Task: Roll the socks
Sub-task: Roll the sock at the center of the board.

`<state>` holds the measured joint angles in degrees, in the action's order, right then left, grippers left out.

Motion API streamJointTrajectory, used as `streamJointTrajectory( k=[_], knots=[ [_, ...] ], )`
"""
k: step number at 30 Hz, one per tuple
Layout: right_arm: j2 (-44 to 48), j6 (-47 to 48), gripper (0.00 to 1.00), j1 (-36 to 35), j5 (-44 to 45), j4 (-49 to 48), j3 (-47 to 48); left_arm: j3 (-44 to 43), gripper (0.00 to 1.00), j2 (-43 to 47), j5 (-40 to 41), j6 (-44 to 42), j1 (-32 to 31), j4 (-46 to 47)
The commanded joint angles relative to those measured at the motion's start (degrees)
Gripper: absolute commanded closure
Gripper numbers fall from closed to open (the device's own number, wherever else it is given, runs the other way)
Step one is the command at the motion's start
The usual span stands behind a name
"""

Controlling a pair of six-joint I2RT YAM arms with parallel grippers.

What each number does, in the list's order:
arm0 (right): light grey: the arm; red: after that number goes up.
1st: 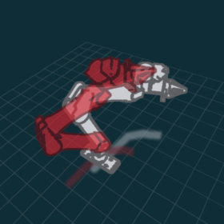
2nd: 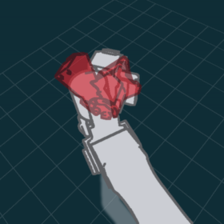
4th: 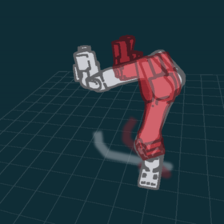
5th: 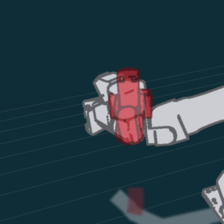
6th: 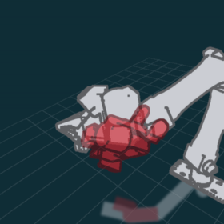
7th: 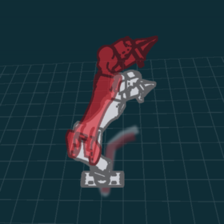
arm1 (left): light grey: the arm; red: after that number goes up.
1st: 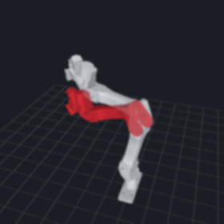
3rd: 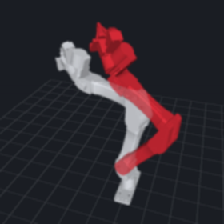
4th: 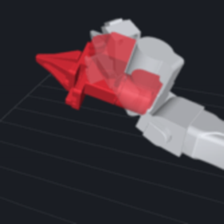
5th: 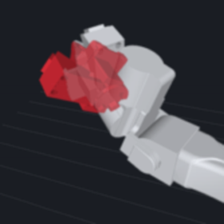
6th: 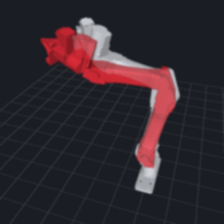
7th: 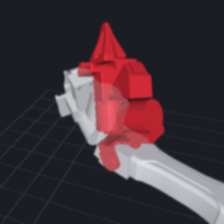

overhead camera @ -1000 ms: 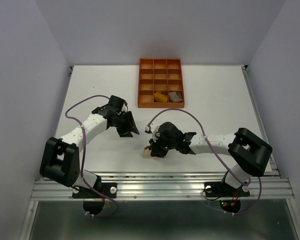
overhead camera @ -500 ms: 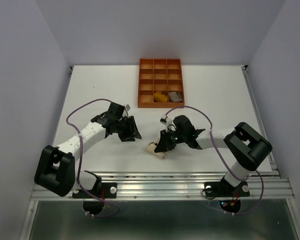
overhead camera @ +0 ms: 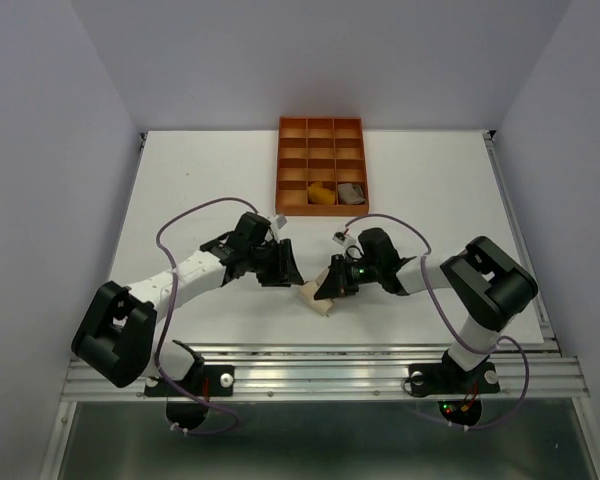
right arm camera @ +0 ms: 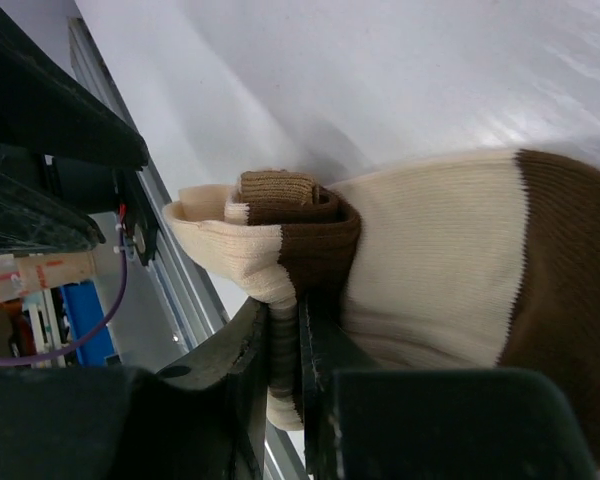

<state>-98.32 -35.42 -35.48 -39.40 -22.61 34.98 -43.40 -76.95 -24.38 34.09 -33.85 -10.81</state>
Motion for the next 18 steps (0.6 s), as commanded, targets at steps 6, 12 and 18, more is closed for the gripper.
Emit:
streamJointTrajectory(
  k=[6,12,18],
  knots=[
    [-4.7,1.0,0.99,1.6,3.7,7.1,-1.7,1.6,0.48,-1.4,-0.9,-1.7,-1.9,8.3],
    [-6.1,2.1,0.99,1.6,3.1,8.1,-0.7,2.5,0.48,-2.7,-2.3,-2.1,-2.5,10.5],
    [-6.4,2.4,0.99,2.2,3.1,8.5,0.1,2.4,0.49,-5.4,-0.2,-1.7,-3.9,10.0]
  ],
)
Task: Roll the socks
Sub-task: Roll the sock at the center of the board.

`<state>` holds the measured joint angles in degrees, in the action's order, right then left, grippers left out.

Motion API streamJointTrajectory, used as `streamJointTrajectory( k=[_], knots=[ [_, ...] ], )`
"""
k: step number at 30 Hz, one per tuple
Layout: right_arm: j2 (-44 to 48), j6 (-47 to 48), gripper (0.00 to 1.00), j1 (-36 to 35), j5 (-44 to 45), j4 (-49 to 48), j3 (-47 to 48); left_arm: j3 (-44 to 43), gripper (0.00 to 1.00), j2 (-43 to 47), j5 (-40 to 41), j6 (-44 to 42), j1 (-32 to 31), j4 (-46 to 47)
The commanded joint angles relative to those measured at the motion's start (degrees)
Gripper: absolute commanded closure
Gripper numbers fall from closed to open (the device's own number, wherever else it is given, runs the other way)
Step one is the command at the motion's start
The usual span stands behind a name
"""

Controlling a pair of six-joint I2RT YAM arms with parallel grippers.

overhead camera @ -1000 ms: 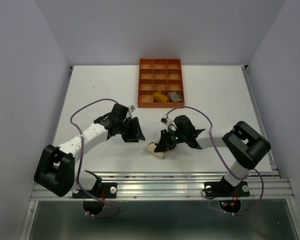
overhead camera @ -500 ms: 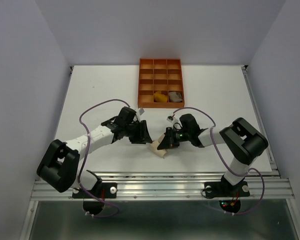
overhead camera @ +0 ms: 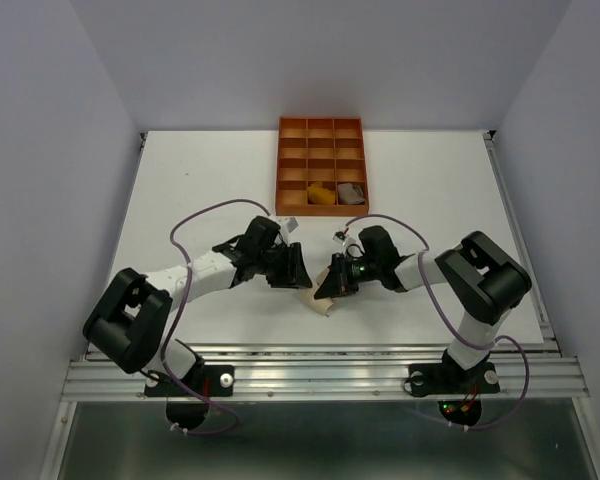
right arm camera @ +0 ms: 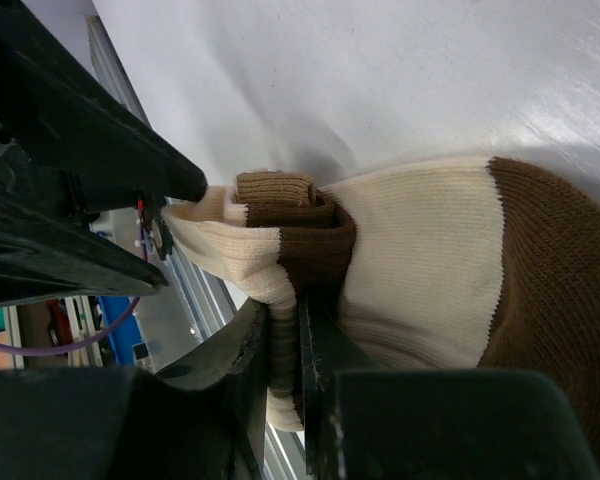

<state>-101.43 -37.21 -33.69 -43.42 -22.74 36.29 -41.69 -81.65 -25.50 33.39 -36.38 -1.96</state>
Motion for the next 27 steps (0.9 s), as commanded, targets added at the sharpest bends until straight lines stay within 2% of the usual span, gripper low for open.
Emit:
streamJointTrajectory(
  k=[1,14,18,19,20,21,23,27],
  knots=[
    [-3.4,4.3,0.99,0.4,6.9,8.8,-1.1,0.6,0.49,-1.1,1.8,-1.0,-1.9,1.1],
    [-4.0,9.4,0.97,0.4,3.3,10.6,0.2,-2.5,0.55,-9.8,3.9,1.0,-2.3,1.5],
    [-4.0,11.8,0.94,0.4,3.6,13.0,1.0,-3.3,0.65,-11.5,3.3,1.7,-2.4,2.9],
    [-4.0,12.5,0.93,0.4,3.7,13.4,1.2,-3.5,0.74,-11.8,2.7,1.8,-2.4,2.9],
    [-4.0,14.0,0.92,0.4,3.4,13.9,1.8,-3.7,0.77,-12.2,2.7,1.9,-2.4,2.9],
    [-3.7,14.3,0.89,0.4,3.7,14.6,2.0,-3.7,0.87,-12.6,2.6,1.9,-2.4,2.9],
    [-3.0,15.3,0.87,0.4,3.9,14.7,2.4,-4.2,1.00,-13.4,2.6,1.9,-2.5,2.7],
    [-0.5,18.6,0.61,0.4,6.1,17.2,4.7,-5.4,1.00,-15.0,3.8,1.2,-2.8,-1.3]
  ],
)
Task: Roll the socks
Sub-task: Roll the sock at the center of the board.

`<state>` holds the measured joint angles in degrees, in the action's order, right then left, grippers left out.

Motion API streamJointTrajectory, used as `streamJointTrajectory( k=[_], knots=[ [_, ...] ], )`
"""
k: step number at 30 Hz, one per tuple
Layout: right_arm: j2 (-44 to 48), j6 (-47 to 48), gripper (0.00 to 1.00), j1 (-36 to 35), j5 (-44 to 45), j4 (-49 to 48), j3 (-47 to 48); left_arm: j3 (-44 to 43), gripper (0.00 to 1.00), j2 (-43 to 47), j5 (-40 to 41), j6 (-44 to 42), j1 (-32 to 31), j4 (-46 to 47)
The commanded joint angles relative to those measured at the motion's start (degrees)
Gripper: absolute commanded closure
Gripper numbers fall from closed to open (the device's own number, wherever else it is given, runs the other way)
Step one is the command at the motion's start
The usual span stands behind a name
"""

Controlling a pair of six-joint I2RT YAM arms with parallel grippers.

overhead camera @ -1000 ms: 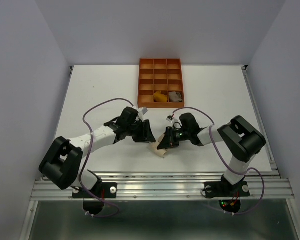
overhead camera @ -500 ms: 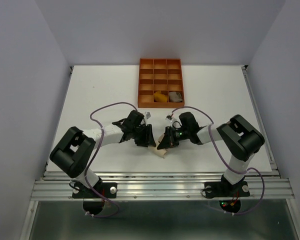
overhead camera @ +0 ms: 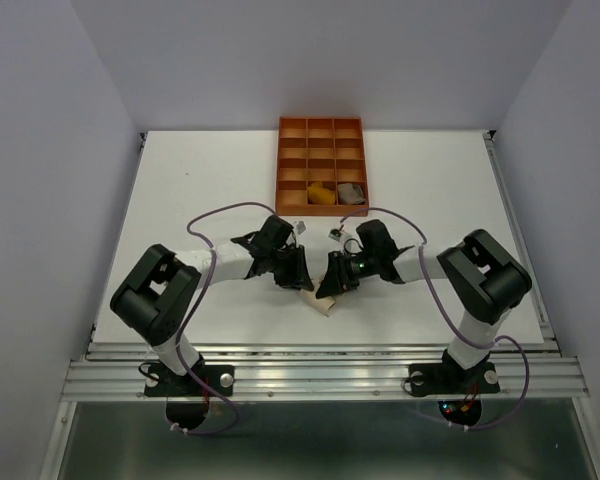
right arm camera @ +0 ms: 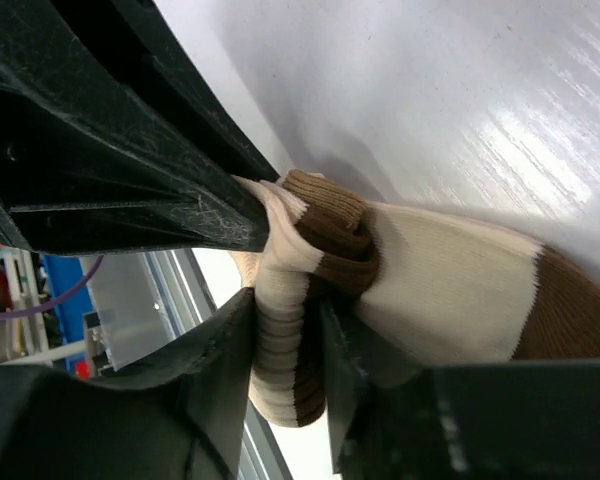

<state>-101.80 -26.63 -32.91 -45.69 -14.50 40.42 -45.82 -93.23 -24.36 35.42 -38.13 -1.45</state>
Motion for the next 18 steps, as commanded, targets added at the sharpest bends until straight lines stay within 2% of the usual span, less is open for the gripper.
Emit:
streamJointTrajectory(
  k=[1,7,12,18],
  knots=[
    [0.6,8.6,0.59,-0.4,8.8,10.2,1.7,-1.6,1.00,-3.9,3.6,-1.0,-1.1,-2.7],
    [9.6,11.7,0.39,-0.9,13.6,13.4,4.0,-4.9,1.00,-5.3,6.9,-3.0,-1.5,-10.5],
    [15.5,15.0,0.37,-2.1,20.0,18.4,4.5,-5.9,1.00,-4.3,7.8,-2.6,-1.9,-13.9],
    [22.3,18.5,0.34,-8.3,26.5,21.3,4.0,-7.9,1.00,-4.7,8.7,-1.5,-2.6,-16.9]
  ],
)
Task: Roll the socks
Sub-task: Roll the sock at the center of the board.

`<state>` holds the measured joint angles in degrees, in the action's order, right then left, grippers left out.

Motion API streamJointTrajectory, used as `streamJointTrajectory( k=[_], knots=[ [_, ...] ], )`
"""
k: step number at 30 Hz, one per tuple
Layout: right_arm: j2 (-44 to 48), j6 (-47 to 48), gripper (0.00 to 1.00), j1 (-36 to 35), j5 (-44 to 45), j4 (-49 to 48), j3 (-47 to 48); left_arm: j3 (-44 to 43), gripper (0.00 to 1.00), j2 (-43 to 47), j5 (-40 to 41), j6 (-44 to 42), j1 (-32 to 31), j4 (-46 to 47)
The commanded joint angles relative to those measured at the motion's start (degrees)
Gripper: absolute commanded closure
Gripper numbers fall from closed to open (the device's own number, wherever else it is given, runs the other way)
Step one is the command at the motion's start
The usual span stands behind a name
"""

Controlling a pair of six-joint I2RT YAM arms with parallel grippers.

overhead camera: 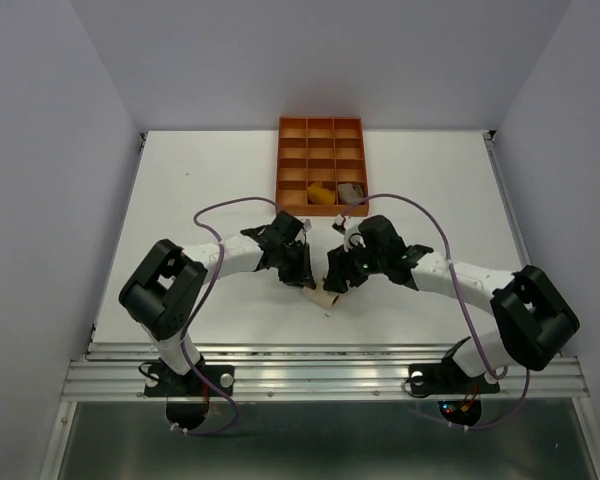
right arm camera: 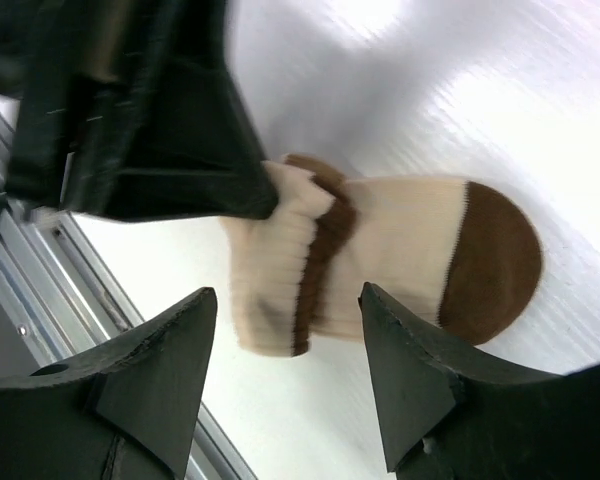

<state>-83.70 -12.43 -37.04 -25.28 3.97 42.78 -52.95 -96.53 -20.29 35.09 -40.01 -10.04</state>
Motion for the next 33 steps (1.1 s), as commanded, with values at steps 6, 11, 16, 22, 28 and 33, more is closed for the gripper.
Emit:
streamJointTrajectory(
  k=[6,11,16,22,28,33],
  knots=[
    [6.4,7.4,0.34,-13.6,17.6,5.3,2.8,-2.2,1.00,-1.7,5.2,-0.9,-1.1,-10.7],
    [5.1,9.4,0.34,-18.2,22.3,6.3,4.3,-2.9,1.00,-2.6,4.4,-1.3,-1.1,-11.5],
    [2.4,11.4,0.33,-22.0,24.9,6.8,5.6,-3.5,1.00,-2.7,4.3,-1.5,-1.1,-12.5],
    [0.1,13.4,0.34,-24.5,28.2,7.2,6.9,-3.7,1.00,-3.0,3.8,-1.7,-1.1,-13.1],
    [-1.8,13.1,0.34,-25.0,32.7,8.0,6.1,-3.5,1.00,-2.9,2.6,-1.7,-1.1,-13.1],
    [-3.3,13.5,0.34,-25.5,35.8,8.5,5.4,-3.6,1.00,-3.0,2.2,-1.8,-1.1,-13.2]
  ],
)
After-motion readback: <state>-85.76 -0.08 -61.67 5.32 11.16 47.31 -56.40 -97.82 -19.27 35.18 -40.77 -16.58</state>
